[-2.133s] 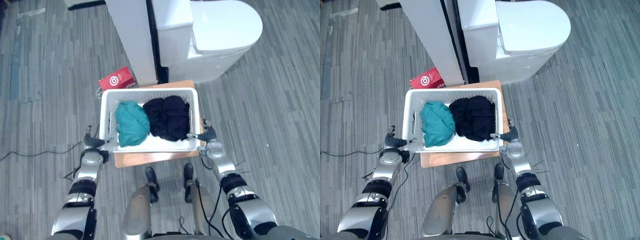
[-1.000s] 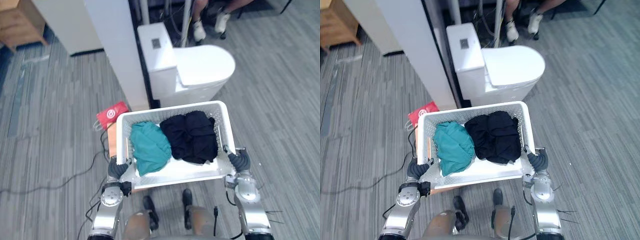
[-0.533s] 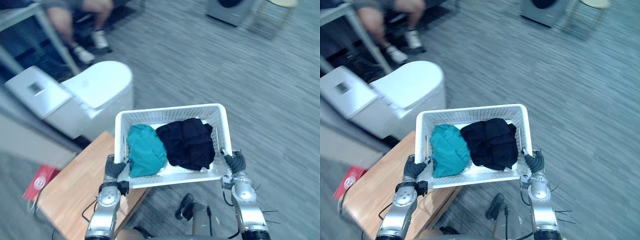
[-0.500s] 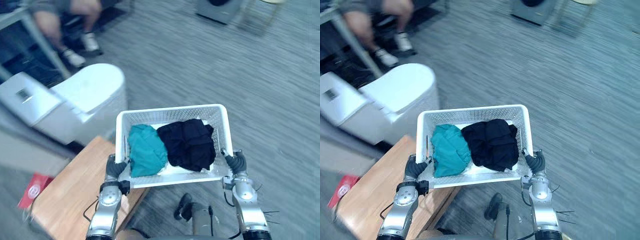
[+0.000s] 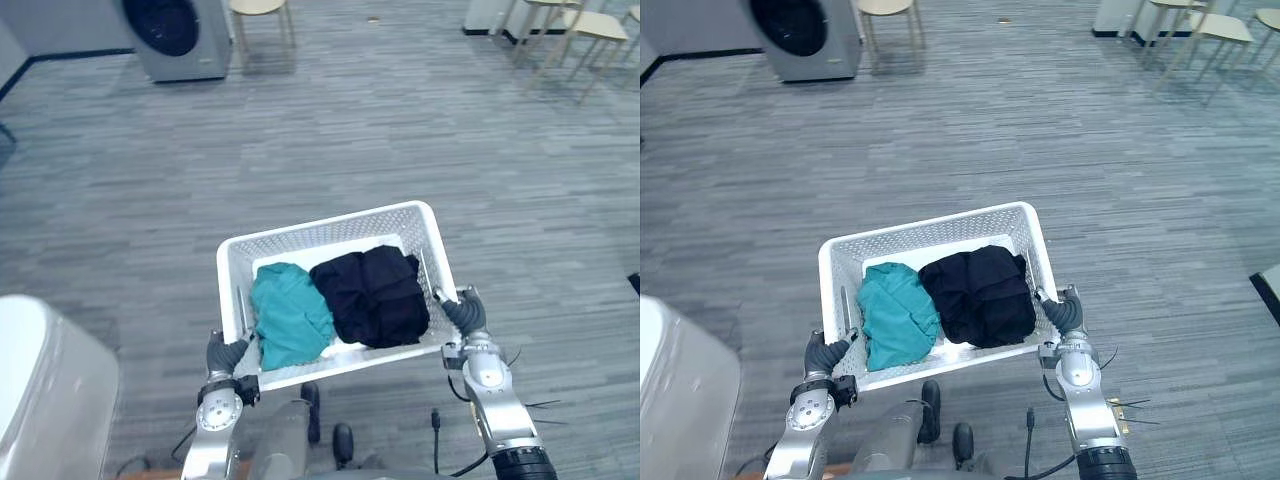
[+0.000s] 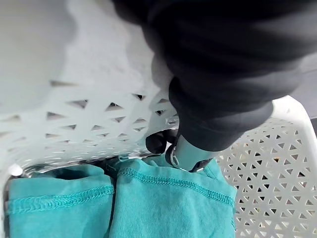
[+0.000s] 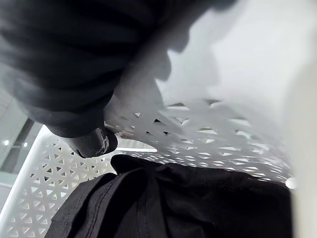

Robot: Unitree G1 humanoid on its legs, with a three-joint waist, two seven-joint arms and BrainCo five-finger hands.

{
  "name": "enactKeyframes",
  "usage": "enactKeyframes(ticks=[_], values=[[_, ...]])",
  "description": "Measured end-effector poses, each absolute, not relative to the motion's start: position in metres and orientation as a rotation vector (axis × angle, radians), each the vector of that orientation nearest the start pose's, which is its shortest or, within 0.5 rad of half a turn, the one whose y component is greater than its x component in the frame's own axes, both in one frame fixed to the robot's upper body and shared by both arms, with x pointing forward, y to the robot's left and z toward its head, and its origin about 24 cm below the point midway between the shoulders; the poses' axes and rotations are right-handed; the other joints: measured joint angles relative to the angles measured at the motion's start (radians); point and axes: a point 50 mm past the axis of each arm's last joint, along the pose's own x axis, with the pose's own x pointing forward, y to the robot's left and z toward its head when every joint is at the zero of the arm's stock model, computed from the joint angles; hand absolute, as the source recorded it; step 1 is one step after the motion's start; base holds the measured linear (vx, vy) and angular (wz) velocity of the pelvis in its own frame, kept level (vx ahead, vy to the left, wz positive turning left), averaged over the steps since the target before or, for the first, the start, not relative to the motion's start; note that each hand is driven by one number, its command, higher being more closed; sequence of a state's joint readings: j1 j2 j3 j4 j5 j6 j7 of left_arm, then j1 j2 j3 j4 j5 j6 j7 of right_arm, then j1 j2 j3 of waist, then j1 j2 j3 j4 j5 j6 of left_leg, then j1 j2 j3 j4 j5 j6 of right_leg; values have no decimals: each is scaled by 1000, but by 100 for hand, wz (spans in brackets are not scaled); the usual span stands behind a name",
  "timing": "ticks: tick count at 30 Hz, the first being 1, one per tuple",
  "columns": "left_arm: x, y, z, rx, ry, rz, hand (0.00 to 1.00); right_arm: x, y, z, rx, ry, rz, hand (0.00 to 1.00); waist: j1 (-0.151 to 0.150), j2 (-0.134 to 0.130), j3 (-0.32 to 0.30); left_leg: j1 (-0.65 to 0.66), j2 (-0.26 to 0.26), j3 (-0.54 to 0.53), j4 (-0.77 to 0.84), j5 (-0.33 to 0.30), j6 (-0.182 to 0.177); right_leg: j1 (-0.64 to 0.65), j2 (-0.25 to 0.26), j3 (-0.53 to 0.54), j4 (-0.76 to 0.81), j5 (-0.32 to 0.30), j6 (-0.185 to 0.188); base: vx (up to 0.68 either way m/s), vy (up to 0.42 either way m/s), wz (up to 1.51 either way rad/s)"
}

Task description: Pick up the laundry basket with both hands and put the clothes into the washing machine.

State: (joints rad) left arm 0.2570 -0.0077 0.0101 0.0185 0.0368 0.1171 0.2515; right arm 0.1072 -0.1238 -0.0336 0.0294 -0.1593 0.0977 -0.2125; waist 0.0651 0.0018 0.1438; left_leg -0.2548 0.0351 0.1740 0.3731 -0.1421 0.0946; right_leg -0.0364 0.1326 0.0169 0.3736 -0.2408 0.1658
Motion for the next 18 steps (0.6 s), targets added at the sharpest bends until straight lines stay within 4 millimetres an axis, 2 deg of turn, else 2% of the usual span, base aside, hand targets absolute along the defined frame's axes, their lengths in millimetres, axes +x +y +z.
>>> enactKeyframes(ticks=[1, 2, 3, 4, 5, 6, 7, 8, 9, 10, 11, 12, 13, 14, 15, 16, 17, 18], values=[[186, 177, -29, 79, 392, 316, 100, 224, -202, 5, -299, 216, -279, 100, -8, 1, 1, 63, -15, -5, -34, -21, 6, -92, -31, -35, 244, 7, 89, 533, 81, 5], [185, 178, -29, 90, 400, 316, 100, 223, -202, 1, -303, 234, -275, 100, -31, -2, 4, 134, -38, -15, -78, -36, 16, -164, -82, -93, 435, -14, 6, 542, 68, 14], [185, 179, -29, 94, 401, 316, 100, 223, -201, -1, -304, 243, -268, 100, -35, -1, 5, 171, -44, -16, -100, -45, 18, -191, -110, -117, 484, -41, -42, 533, 47, 18], [185, 181, -29, 100, 400, 317, 100, 222, -201, -3, -303, 252, -259, 100, -44, 10, 6, 223, -40, -16, -124, -66, 16, -236, -154, -165, 487, -78, -111, 518, 19, -2], [185, 184, -28, 111, 394, 321, 100, 224, -200, -2, -301, 246, -257, 100, -48, 23, 11, 263, -23, -21, -136, -101, 6, -290, -173, -191, 438, -94, -142, 512, 2, -9], [186, 185, -27, 115, 391, 324, 100, 224, -200, -2, -300, 244, -255, 100, -48, 27, 14, 279, -14, -21, -138, -116, 1, -323, -174, -192, 399, -94, -145, 512, -26, -9], [187, 186, -26, 124, 384, 319, 100, 224, -200, -2, -300, 245, -255, 100, -51, 41, 23, 320, 8, -26, -156, -138, -10, -375, -169, -172, 260, -53, -143, 523, -54, 11], [189, 186, -25, 129, 379, 310, 100, 222, -201, -3, -302, 252, -259, 100, -60, 43, 28, 367, 14, -38, -192, -142, -17, -401, -170, -135, 39, 51, -107, 537, -74, 24], [189, 186, -25, 130, 378, 309, 100, 222, -202, -4, -303, 256, -259, 100, -69, 35, 30, 391, 10, -40, -207, -144, -20, -402, -176, -109, -68, 108, -89, 719, -158, 48], [189, 186, -25, 133, 381, 309, 100, 221, -202, -4, -305, 259, -259, 100, -83, 14, 38, 443, -1, -51, -217, -159, -47, -407, -209, -58, -217, 200, -60, 504, -129, 48], [188, 185, -26, 134, 386, 305, 100, 219, -203, -5, -308, 265, -260, 100, -92, 4, 39, 469, -5, -65, -215, -178, -74, -405, -223, -42, -236, 211, -59, 796, -245, 72], [187, 183, -30, 133, 403, 299, 100, 214, -205, -9, -318, 285, -260, 100, -101, 17, 31, 525, 20, -101, -183, -239, -96, -410, -224, -33, -144, 313, -63, 545, -178, 72], [187, 179, -31, 121, 410, 292, 100, 213, -207, -10, -321, 296, -266, 100, -105, 33, 24, 500, 49, -120, -99, -249, -112, -431, -207, -39, -54, 324, -73, 792, -302, 74], [187, 173, -32, 116, 412, 277, 100, 212, -210, -11, -322, 302, -278, 100, -104, 44, 24, 450, 75, -134, 41, -238, -125, -433, -195, -65, 5, 303, -112, 630, -264, 56], [187, 167, -33, 97, 417, 269, 100, 212, -215, -9, -336, 297, -286, 100, -102, 80, 28, 359, 140, -145, 267, -173, -157, -400, -175, -112, 38, 254, -150, 621, -280, 41], [187, 166, -34, 89, 422, 271, 100, 212, -216, -9, -339, 299, -286, 100, -98, 86, 29, 310, 166, -142, 372, -104, -162, -380, -165, -128, 50, 240, -170, 740, -302, 45], [184, 166, -36, 88, 436, 274, 100, 210, -215, -9, -339, 305, -287, 100, -94, 91, 31, 220, 235, -122, 590, 4, -164, -316, -147, -151, 58, 205, -205, 613, -241, 39], [182, 165, -37, 87, 442, 270, 100, 208, -216, -8, -339, 300, -293, 100, -89, 94, 33, 182, 265, -103, 671, -1, -162, -273, -141, -166, 52, 184, -213, 740, -266, 46]])
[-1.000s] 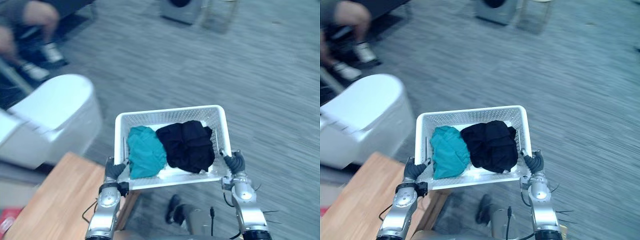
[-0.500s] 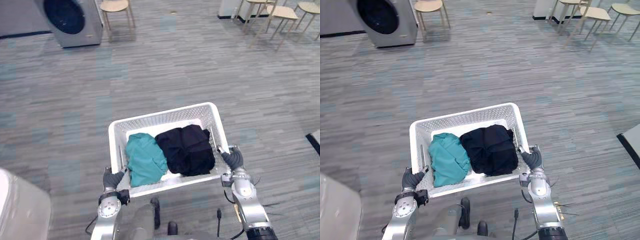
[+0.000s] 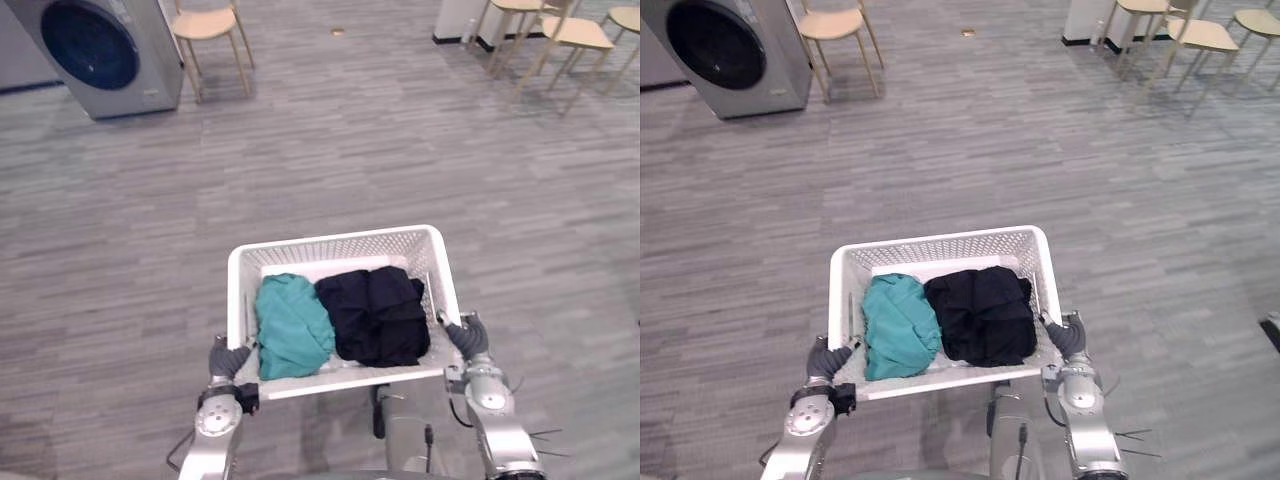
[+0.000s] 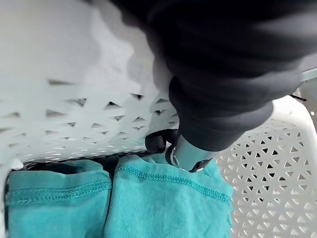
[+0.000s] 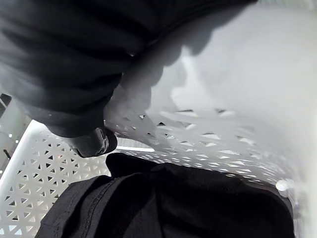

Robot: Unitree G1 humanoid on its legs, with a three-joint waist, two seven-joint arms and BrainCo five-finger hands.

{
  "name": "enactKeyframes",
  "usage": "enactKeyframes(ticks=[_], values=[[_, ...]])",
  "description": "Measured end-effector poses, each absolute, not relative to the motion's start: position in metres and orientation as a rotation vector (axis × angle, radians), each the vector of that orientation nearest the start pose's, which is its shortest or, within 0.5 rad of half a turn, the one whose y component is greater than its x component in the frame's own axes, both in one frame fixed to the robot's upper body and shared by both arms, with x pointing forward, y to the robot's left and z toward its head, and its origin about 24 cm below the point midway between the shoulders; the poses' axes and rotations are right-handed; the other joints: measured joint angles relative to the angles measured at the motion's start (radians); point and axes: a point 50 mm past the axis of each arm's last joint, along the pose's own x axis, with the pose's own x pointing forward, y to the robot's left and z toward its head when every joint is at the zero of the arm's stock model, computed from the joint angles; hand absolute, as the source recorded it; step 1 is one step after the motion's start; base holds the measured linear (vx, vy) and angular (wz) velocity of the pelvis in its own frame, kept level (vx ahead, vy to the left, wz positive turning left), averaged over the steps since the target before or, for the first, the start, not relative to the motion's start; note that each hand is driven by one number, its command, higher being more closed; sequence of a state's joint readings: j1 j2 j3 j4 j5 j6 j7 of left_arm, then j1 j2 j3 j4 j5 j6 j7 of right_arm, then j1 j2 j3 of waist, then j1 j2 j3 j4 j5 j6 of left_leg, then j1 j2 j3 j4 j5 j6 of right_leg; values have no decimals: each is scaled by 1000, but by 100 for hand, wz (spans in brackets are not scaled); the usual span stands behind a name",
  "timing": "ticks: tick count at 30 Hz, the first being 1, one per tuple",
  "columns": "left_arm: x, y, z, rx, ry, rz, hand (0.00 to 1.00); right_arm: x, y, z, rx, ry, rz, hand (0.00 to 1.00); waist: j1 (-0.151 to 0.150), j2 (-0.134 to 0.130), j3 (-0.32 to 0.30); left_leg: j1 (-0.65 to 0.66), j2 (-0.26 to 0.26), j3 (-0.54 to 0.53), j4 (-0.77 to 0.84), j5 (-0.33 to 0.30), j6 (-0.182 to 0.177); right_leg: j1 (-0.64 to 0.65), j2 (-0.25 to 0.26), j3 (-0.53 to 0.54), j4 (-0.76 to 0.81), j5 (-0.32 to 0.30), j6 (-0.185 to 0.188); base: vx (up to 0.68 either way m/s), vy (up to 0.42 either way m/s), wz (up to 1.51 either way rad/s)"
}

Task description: Pick up the laundry basket with both hands and put the clothes into the washing machine.

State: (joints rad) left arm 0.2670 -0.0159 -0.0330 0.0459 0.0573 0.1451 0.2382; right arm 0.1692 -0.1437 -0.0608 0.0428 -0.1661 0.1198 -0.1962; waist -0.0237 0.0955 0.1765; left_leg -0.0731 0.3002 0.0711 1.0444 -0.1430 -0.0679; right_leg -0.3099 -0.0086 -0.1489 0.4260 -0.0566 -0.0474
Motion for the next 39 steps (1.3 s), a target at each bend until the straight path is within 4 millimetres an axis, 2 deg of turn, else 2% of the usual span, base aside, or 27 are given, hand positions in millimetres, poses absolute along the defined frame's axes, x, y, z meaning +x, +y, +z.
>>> enactKeyframes(ticks=[3, 5, 6, 7, 8, 9, 10, 11, 13, 14, 15, 16, 18, 20, 22, 25, 26, 27, 28, 29, 30, 31, 32, 33, 35, 37, 39], values=[[181, 163, -37, 61, 441, 262, 100, 201, -217, 6, -344, 245, -319, 100, 39, -12, 7, -158, 40, 138, 75, -68, 65, 208, 2, -25, -117, -66, -10, 582, -141, 42], [183, 163, -29, 51, 396, 257, 100, 205, -217, 13, -345, 208, -321, 100, 46, -24, 8, -273, -46, 185, -275, -98, 62, 320, -17, -44, -235, -88, 17, 527, -5, 32], [183, 163, -28, 48, 392, 259, 100, 208, -217, 14, -343, 205, -319, 100, 51, -24, 8, -281, -77, 175, -403, -81, 38, 339, -26, -45, -251, -95, 25, 523, 71, 5], [183, 163, -28, 45, 393, 263, 100, 211, -219, 12, -347, 213, -317, 100, 66, -14, 5, -284, -119, 148, -651, -31, -28, 385, -32, -40, -285, -111, 47, 538, 139, -19], [182, 162, -29, 44, 399, 266, 100, 212, -222, 7, -353, 235, -320, 100, 72, -7, 4, -289, -132, 133, -742, 53, -31, 434, -31, -33, -314, -134, 74, 558, 171, -26], [181, 163, -30, 46, 404, 266, 100, 212, -221, 4, -352, 249, -317, 100, 80, -12, 2, -279, -140, 135, -728, 103, -12, 459, -39, -25, -319, -142, 92, 625, 237, -20], [180, 165, -30, 60, 408, 265, 100, 211, -219, -1, -336, 267, -320, 100, 88, -30, -13, -276, -175, 136, -680, 131, 69, 483, -78, -16, -298, -170, 124, 685, 237, -10], [181, 166, -30, 66, 404, 263, 100, 210, -219, -1, -331, 268, -324, 100, 83, -61, -21, -304, -195, 150, -586, 62, 126, 463, -123, -8, -221, -203, 174, 706, 227, 0], [183, 165, -29, 74, 402, 253, 100, 212, -220, -3, -327, 276, -327, 100, 86, -88, -16, -295, -219, 188, -503, -30, 156, 374, -177, 58, 27, -228, 224, 679, 241, -6], [183, 167, -30, 87, 411, 252, 100, 213, -217, -6, -306, 290, -323, 100, 68, -108, -9, -238, -250, 189, -515, -83, 165, 269, -210, 100, 296, -157, 276, 784, 278, 3], [183, 170, -30, 99, 418, 250, 100, 212, -216, -9, -294, 302, -322, 100, 57, -113, -6, -197, -263, 184, -528, -105, 168, 230, -216, 115, 416, -123, 284, 783, 202, 22], [181, 173, -34, 119, 434, 249, 100, 209, -213, -16, -283, 330, -314, 100, 42, -118, -4, -107, -279, 178, -564, -131, 171, 179, -217, 126, 588, -144, 239, 665, 111, 16], [180, 177, -34, 137, 437, 250, 100, 206, -210, -20, -289, 347, -302, 100, 36, -102, -7, 59, -280, 171, -680, -138, 171, 92, -199, 63, 625, -195, 149, 617, 49, -13], [187, 178, -30, 145, 411, 244, 100, 207, -210, -17, -287, 328, -303, 100, 33, -84, -17, 134, -266, 154, -761, -145, 157, -1, -171, -2, 537, -224, 102, 661, 0, -2], [198, 179, -24, 162, 375, 233, 100, 210, -210, -14, -288, 307, -306, 100, 8, -80, -11, 207, -253, 146, -823, -159, 134, -109, -142, -42, 280, -205, 98, 660, -72, 27], [201, 180, -25, 174, 381, 225, 100, 209, -211, -14, -290, 312, -306, 100, -24, -97, 3, 367, -254, 145, -907, -191, 70, -140, -98, 15, -231, 22, 150, 620, -132, 25], [199, 178, -29, 175, 397, 218, 100, 205, -212, -17, -297, 328, -308, 100, -37, -110, -1, 437, -255, 131, -909, -223, 18, -151, -97, 38, -271, 93, 111, 738, -183, 29], [198, 177, -32, 171, 413, 217, 100, 204, -215, -18, -308, 339, -309, 100, -45, -96, -3, 464, -240, 121, -907, -229, 9, -148, -86, 47, -233, 195, 88, 811, -202, 20], [196, 172, -36, 161, 433, 215, 100, 205, -217, -19, -318, 351, -310, 100, -43, -55, -27, 457, -193, 107, -857, -221, -3, -177, -55, 50, -147, 245, 58, 837, -214, 7], [199, 166, -36, 150, 427, 207, 100, 205, -221, -17, -318, 349, -326, 100, -48, -15, -27, 411, -145, 90, -740, -186, -41, -184, -23, 24, -76, 198, 34, 814, -231, 3], [200, 163, -35, 142, 424, 203, 100, 205, -222, -17, -317, 350, -327, 100, -44, -8, -26, 374, -125, 79, -649, -144, -51, -180, -16, 9, -46, 165, 20, 750, -266, 14], [201, 162, -37, 146, 433, 202, 100, 203, -223, -18, -319, 361, -325, 100, -44, -7, -20, 285, -88, 68, -439, 17, -50, -137, -8, -8, -12, 92, 9, 737, -277, 25], [194, 163, -42, 142, 457, 208, 100, 203, -221, -19, -317, 364, -312, 100, -46, 0, 10, 213, -19, 69, -209, 270, -47, -19, 8, -22, -35, 39, 3, 731, -265, 30], [193, 163, -43, 137, 461, 208, 100, 202, -223, -18, -325, 360, -316, 100, -41, 8, 18, 155, 21, 71, -70, 251, -43, 40, 19, -35, -59, 23, -3, 662, -197, 12], [190, 158, -43, 112, 456, 206, 100, 201, -224, -6, -332, 308, -343, 100, 9, -2, 26, -49, 82, 142, 165, 45, 29, 217, 35, -26, -172, -11, -10, 638, -141, -7], [191, 159, -36, 95, 418, 207, 100, 201, -223, 1, -328, 275, -341, 100, 25, -16, 29, -153, 68, 238, 8, -62, 51, 323, 16, -31, -266, -35, -10, 622, -52, 20], [192, 158, -31, 87, 389, 209, 100, 202, -224, 5, -318, 256, -348, 100, 26, -15, 30, -235, 6, 258, -250, -76, 60, 393, -6, -47, -305, -70, 13, 570, 47, 34]])
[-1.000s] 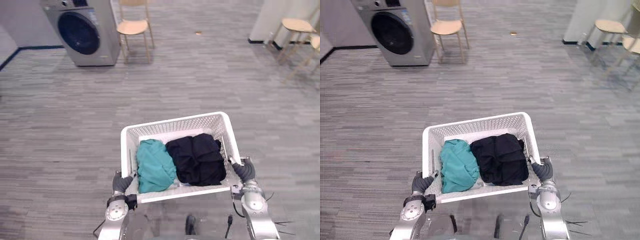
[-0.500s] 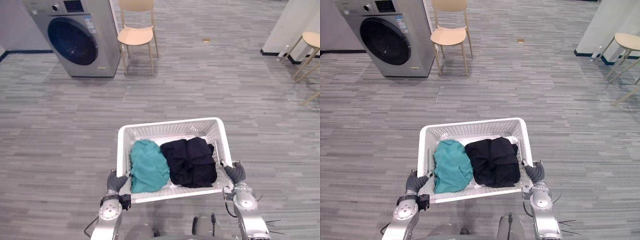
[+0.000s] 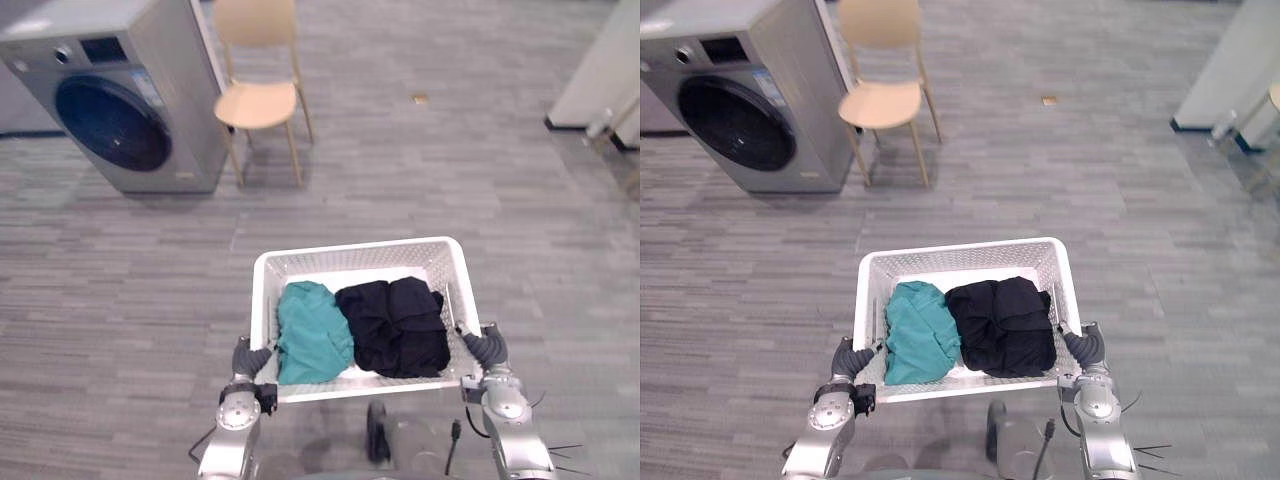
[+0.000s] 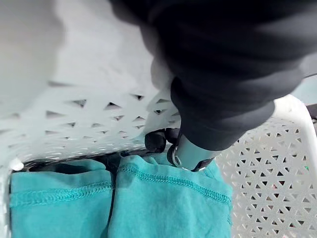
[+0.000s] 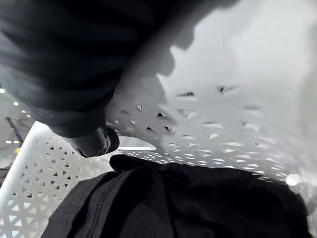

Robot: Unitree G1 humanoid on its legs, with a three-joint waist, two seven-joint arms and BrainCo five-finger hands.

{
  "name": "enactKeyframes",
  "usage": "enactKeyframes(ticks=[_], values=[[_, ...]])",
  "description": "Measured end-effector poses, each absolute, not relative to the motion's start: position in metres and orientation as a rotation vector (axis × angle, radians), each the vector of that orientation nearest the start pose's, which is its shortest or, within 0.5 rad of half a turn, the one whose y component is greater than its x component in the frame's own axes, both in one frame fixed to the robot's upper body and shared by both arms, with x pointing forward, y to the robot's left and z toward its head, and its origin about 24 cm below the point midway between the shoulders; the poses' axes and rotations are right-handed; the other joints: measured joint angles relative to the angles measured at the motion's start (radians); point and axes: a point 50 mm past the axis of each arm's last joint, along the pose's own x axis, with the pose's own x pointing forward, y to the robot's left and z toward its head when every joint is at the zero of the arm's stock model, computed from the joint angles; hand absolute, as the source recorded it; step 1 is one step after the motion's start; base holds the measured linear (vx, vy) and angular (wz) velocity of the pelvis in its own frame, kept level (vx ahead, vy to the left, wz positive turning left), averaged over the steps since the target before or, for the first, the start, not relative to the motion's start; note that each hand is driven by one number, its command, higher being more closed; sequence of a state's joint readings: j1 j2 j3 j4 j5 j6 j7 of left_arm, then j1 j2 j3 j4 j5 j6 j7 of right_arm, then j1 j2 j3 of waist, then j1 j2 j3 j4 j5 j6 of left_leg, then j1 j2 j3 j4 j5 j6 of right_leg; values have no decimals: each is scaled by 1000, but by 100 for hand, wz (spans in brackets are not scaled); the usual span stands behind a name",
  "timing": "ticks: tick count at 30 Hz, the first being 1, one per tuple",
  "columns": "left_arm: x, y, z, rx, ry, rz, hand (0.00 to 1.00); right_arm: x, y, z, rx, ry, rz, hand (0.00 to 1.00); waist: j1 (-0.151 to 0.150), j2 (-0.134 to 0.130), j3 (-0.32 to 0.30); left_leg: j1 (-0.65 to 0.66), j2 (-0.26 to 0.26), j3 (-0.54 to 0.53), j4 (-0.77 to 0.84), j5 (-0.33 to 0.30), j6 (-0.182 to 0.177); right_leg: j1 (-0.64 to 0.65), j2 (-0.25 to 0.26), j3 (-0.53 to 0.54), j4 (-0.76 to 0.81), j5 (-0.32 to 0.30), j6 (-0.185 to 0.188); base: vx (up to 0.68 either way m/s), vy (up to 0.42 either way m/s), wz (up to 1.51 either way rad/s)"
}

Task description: Pick up the laundry basket with both hands and put the clothes into the washing machine.

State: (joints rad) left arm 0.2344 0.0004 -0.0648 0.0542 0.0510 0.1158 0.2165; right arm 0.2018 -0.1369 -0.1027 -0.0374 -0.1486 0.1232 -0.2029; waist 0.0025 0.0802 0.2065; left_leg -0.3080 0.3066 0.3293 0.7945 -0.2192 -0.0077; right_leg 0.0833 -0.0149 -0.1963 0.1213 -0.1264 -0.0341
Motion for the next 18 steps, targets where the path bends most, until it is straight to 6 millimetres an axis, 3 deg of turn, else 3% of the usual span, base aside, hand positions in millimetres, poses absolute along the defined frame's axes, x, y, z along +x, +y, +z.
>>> enactKeyframes(ticks=[1, 2, 3, 4, 5, 6, 7, 8, 9, 10, 11, 12, 13, 14, 15, 16, 18], values=[[192, 158, -30, 85, 387, 208, 100, 202, -225, 4, -319, 258, -350, 100, 0, 0, 0, -11, -55, -20, -181, 18, -27, 30, -15, -7, -7, -21, 16, 444, 107, 26], [190, 157, -32, 81, 394, 210, 100, 201, -226, 3, -323, 263, -350, 100, 1, 5, 0, -13, -120, -71, -423, 72, -88, 77, -30, -14, -23, -52, 38, 575, 176, 18], [189, 157, -32, 80, 397, 210, 100, 201, -227, 2, -325, 268, -353, 100, 11, 13, 3, -22, -141, -104, -530, 137, -101, 112, -33, -11, -36, -75, 58, 726, 255, -2], [187, 157, -34, 83, 409, 212, 100, 200, -227, -2, -326, 282, -354, 100, 21, 6, 0, -25, -163, -117, -522, 237, -73, 152, -44, 4, -53, -95, 79, 640, 236, -10], [187, 159, -34, 89, 410, 213, 100, 201, -225, -3, -319, 287, -356, 100, 20, -1, -7, -26, -187, -118, -502, 258, -22, 168, -61, 7, -60, -106, 95, 675, 230, 7], [190, 162, -32, 103, 403, 218, 100, 204, -224, -6, -315, 296, -351, 100, 11, -26, -4, -48, -207, -113, -416, 205, 71, 175, -97, 23, -51, -111, 110, 698, 244, 9], [191, 163, -32, 111, 412, 222, 100, 204, -224, -10, -315, 317, -342, 100, 18, -36, -1, -67, -202, -104, -307, 125, 93, 167, -115, 82, 7, -108, 117, 692, 253, -3], [188, 164, -34, 113, 425, 222, 100, 206, -223, -11, -310, 318, -335, 100, 21, -42, -3, -62, -204, -102, -270, 87, 91, 153, -124, 108, 65, -110, 120, 780, 325, -50], [183, 166, -37, 118, 442, 222, 100, 204, -220, -13, -300, 326, -326, 100, 28, -63, -5, 6, -216, -66, -269, -14, 85, 51, -156, 162, 349, -123, 187, 616, 263, -57], [184, 169, -36, 130, 437, 222, 100, 205, -218, -14, -292, 327, -322, 100, 27, -88, 1, 47, -234, -49, -269, -56, 74, -41, -190, 189, 569, -82, 291, 603, 249, -51], [185, 172, -35, 143, 434, 222, 100, 205, -215, -16, -284, 334, -321, 100, 19, -105, 0, 74, -253, -51, -272, -85, 71, -111, -209, 203, 719, -64, 306, 493, 143, -17], [185, 175, -35, 157, 436, 223, 100, 204, -212, -19, -279, 347, -316, 100, 6, -115, -1, 118, -262, -47, -274, -112, 78, -183, -228, 198, 873, -76, 270, 649, 122, -17], [184, 177, -36, 163, 443, 224, 100, 203, -209, -24, -276, 368, -306, 100, -5, -114, 0, 205, -264, -27, -309, -141, 85, -264, -230, 172, 957, -112, 192, 787, 108, -24], [183, 178, -36, 167, 445, 226, 100, 203, -208, -24, -281, 368, -302, 100, -16, -100, 0, 290, -261, -24, -366, -156, 87, -335, -214, 131, 937, -147, 132, 661, 68, -25], [184, 178, -36, 167, 442, 225, 100, 203, -208, -24, -282, 367, -301, 100, -20, -93, -3, 325, -257, -24, -397, -159, 88, -372, -198, 108, 900, -163, 108, 656, 49, -10], [188, 178, -33, 168, 426, 223, 100, 204, -208, -21, -282, 356, -303, 100, -30, -82, -3, 393, -251, -24, -457, -162, 82, -447, -165, 70, 787, -177, 82, 664, 29, 7], [194, 178, -29, 174, 404, 218, 100, 205, -209, -19, -286, 344, -304, 100, -44, -74, 2, 483, -240, -30, -529, -162, 65, -510, -100, 61, 433, -95, 90, 680, -6, 18]])
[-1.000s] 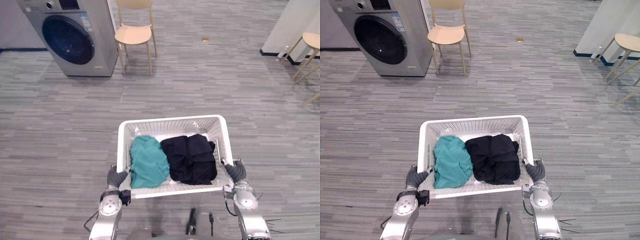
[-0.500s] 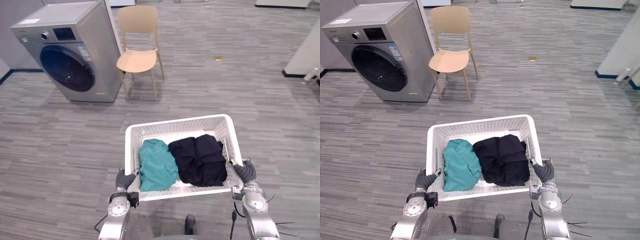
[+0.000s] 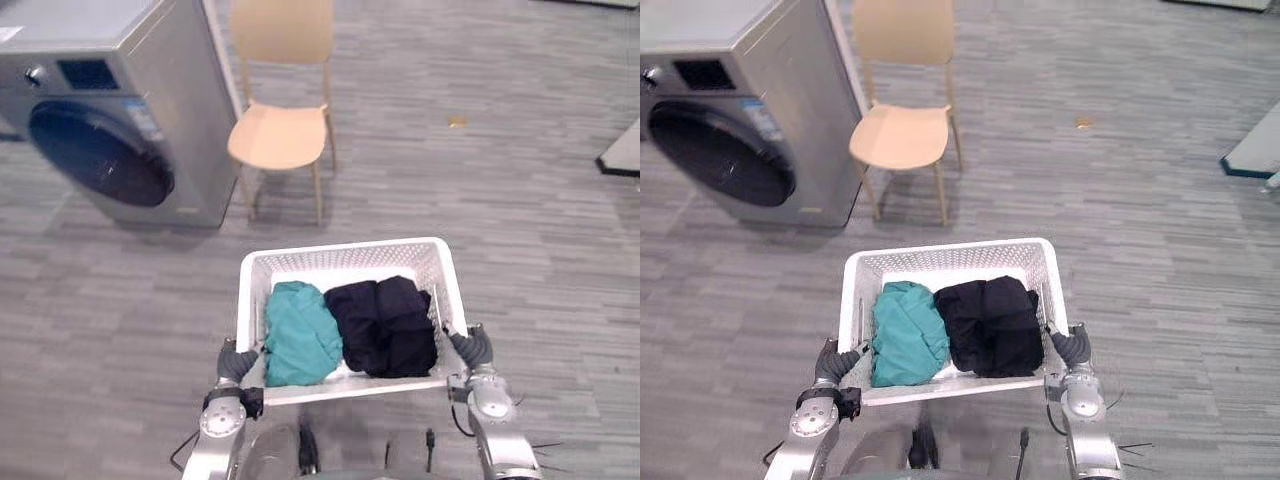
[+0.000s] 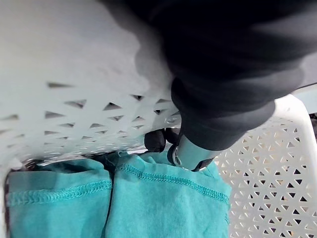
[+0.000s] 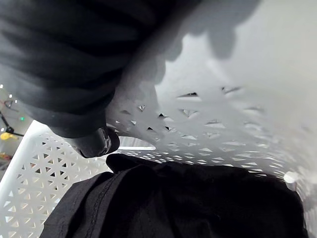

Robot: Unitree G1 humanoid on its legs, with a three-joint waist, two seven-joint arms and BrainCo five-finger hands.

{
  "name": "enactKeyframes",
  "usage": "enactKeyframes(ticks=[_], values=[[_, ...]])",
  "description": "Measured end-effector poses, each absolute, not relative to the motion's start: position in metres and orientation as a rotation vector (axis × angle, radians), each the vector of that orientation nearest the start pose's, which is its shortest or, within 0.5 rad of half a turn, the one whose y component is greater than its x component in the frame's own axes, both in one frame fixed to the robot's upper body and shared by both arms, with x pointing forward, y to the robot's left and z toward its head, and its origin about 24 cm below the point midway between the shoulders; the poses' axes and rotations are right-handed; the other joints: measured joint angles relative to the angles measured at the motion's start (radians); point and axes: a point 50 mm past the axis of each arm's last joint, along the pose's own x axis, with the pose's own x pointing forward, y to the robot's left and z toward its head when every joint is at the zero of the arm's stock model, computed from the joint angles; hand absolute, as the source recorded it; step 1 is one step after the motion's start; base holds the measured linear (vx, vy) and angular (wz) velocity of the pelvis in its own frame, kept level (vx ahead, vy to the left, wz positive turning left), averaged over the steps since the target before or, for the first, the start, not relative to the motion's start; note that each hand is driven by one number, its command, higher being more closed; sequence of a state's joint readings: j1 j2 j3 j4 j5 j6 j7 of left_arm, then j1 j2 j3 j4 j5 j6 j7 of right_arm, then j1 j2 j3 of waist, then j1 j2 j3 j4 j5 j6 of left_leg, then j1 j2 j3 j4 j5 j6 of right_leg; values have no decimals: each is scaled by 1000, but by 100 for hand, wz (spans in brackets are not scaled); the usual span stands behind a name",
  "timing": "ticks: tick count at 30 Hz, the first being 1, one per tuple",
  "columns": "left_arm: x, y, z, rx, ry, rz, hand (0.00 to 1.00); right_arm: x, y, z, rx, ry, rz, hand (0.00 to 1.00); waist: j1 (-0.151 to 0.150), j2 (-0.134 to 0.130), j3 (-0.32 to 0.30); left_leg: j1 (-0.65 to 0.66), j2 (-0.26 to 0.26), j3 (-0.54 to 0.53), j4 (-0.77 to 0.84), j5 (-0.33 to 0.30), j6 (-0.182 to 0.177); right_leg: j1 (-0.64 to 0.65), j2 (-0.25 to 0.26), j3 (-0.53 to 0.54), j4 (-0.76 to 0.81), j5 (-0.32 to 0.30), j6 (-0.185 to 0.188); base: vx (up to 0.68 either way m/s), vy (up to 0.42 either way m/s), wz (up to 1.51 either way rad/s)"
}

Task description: Pick up the laundry basket with both hands and put the clothes into the washing machine.

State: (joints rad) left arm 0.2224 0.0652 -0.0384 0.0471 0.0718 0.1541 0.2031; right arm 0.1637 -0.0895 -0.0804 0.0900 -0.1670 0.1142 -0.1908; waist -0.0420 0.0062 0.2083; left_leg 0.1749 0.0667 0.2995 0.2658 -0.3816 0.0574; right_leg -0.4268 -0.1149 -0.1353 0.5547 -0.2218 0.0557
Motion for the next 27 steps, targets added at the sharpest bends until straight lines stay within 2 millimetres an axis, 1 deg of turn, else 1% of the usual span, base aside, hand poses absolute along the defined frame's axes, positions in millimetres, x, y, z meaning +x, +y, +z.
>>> enactKeyframes(ticks=[1, 2, 3, 4, 5, 6, 7, 8, 9, 10, 11, 12, 14, 15, 16, 17, 18, 19, 20, 21, 22, 23, 24, 25, 26, 27], values=[[196, 177, -28, 174, 398, 215, 100, 205, -209, -20, -285, 348, -306, 100, -5, -14, -7, 56, -15, -7, -35, -2, -23, -20, 24, 12, -224, 127, 13, 735, -60, 37], [195, 176, -30, 172, 404, 212, 100, 204, -211, -19, -293, 347, -306, 100, -18, -16, -10, 112, -18, -34, -47, -19, -68, -30, 39, 41, -285, 268, 6, 753, -77, 45], [194, 176, -32, 173, 414, 209, 100, 203, -213, -19, -302, 349, -305, 100, -30, -2, -16, 139, -10, -55, -45, -27, -83, -15, 55, 56, -271, 370, -40, 960, -110, 16], [195, 167, -36, 131, 434, 214, 100, 206, -218, -17, -326, 347, -306, 100, -16, 69, -28, 150, 54, -82, -18, -12, -109, -16, 96, 51, -213, 348, -73, 944, -130, 11], [198, 164, -39, 127, 442, 206, 100, 207, -221, -15, -330, 344, -315, 100, -11, 73, -26, 130, 61, -134, 74, 71, -147, -17, 77, 41, -114, 272, -70, 935, -131, 14], [198, 161, -40, 123, 447, 199, 100, 204, -224, -16, -332, 353, -325, 100, -19, 71, -25, 125, 57, -161, 128, 138, -140, -15, 53, 26, -37, 236, -80, 730, -177, 82], [194, 156, -43, 106, 461, 193, 100, 195, -226, -15, -337, 353, -334, 100, -46, 60, -14, 101, 63, -164, 270, 280, -128, -1, 23, -45, 82, 161, -83, 614, -277, 76], [181, 160, -45, 98, 474, 214, 100, 187, -222, -12, -329, 341, -327, 100, -37, 72, -32, 39, 128, -136, 475, 439, -125, 115, 56, -96, -61, 150, -122, 554, -306, 58], [178, 160, -45, 96, 472, 217, 100, 185, -221, -8, -333, 320, -328, 100, -32, 86, -32, 0, 169, -119, 585, 463, -119, 171, 68, -108, -94, 95, -115, 525, -236, -12], [177, 158, -43, 79, 460, 225, 100, 187, -222, -3, -333, 298, -338, 100, -4, 133, -40, -123, 263, -96, 783, 366, -106, 231, 121, -116, -128, 67, -130, 463, -79, -21], [179, 158, -41, 82, 450, 223, 100, 187, -223, -3, -330, 301, -341, 100, 5, 133, -39, -178, 281, -86, 834, 316, -93, 260, 130, -112, -144, 56, -136, 731, -37, -18], [180, 161, -39, 94, 440, 218, 100, 188, -221, -3, -323, 297, -337, 100, 27, 106, -34, -303, 287, -32, 841, 204, -68, 363, 120, -108, -222, 48, -126, 587, -9, 0], [179, 161, -40, 92, 441, 220, 100, 188, -221, -3, -319, 297, -338, 100, 31, 89, -26, -359, 270, 2, 770, 154, -64, 431, 110, -100, -278, 47, -124, 551, 21, -3], [178, 161, -40, 89, 444, 220, 100, 189, -221, -4, -320, 300, -339, 100, 42, 74, -21, -413, 215, 3, 582, 137, -70, 498, 87, -93, -332, 46, -107, 617, 113, -18], [178, 161, -40, 89, 443, 219, 100, 189, -222, -5, -321, 306, -341, 100, 51, 67, -19, -423, 173, -12, 432, 144, -79, 519, 67, -86, -348, 40, -90, 603, 149, -28], [178, 160, -40, 89, 442, 215, 100, 189, -224, -7, -325, 316, -341, 100, 56, 65, -18, -436, 134, -45, 289, 162, -106, 541, 51, -79, -359, 28, -70, 478, 195, -32], [178, 160, -40, 90, 446, 213, 100, 190, -225, -11, -329, 331, -341, 100, 55, 66, -19, -440, 96, -87, 118, 223, -145, 572, 33, -70, -370, 6, -29, 479, 248, -32], [176, 160, -42, 91, 454, 212, 100, 188, -226, -14, -329, 347, -343, 100, 56, 72, -22, -433, 81, -104, 46, 362, -137, 594, 27, -53, -374, -15, 5, 582, 311, -27], [175, 160, -43, 98, 464, 211, 100, 187, -224, -21, -317, 379, -343, 100, 52, 47, -29, -413, 48, -95, 59, 368, -76, 622, -4, -41, -387, -24, 24, 390, 214, -11], [175, 163, -43, 111, 467, 210, 100, 186, -223, -25, -309, 393, -344, 100, 46, 29, -36, -414, 30, -92, 74, 357, -61, 632, -25, -42, -391, -17, 37, 498, 243, 12], [177, 165, -42, 129, 459, 202, 100, 186, -222, -25, -304, 395, -345, 100, 38, 14, -39, -438, 13, -90, 125, 325, -29, 635, -48, -43, -388, -1, 63, 481, 263, 20], [178, 164, -41, 131, 456, 193, 100, 186, -222, -24, -302, 392, -348, 100, 33, 7, -37, -447, 1, -87, 172, 283, -12, 630, -66, -29, -357, 11, 78, 563, 311, 15], [178, 164, -42, 129, 460, 188, 100, 186, -223, -25, -300, 393, -353, 100, 33, 7, -36, -439, -6, -82, 183, 262, -5, 623, -76, -21, -317, 12, 81, 416, 292, 1], [178, 162, -43, 128, 467, 180, 100, 186, -223, -25, -296, 394, -357, 100, 33, 7, -36, -407, -21, -74, 179, 229, 7, 566, -102, 0, -160, 15, 91, 368, 263, -8], [178, 164, -43, 139, 468, 179, 100, 187, -221, -27, -291, 400, -355, 100, 32, 3, -34, -351, -39, -63, 137, 212, 15, 463, -140, 28, 72, 45, 136, 349, 249, -9], [178, 166, -43, 148, 467, 179, 100, 187, -220, -28, -291, 404, -350, 100, 30, 2, -33, -325, -45, -55, 120, 211, 16, 420, -155, 35, 168, 39, 130, 304, 186, -10]])
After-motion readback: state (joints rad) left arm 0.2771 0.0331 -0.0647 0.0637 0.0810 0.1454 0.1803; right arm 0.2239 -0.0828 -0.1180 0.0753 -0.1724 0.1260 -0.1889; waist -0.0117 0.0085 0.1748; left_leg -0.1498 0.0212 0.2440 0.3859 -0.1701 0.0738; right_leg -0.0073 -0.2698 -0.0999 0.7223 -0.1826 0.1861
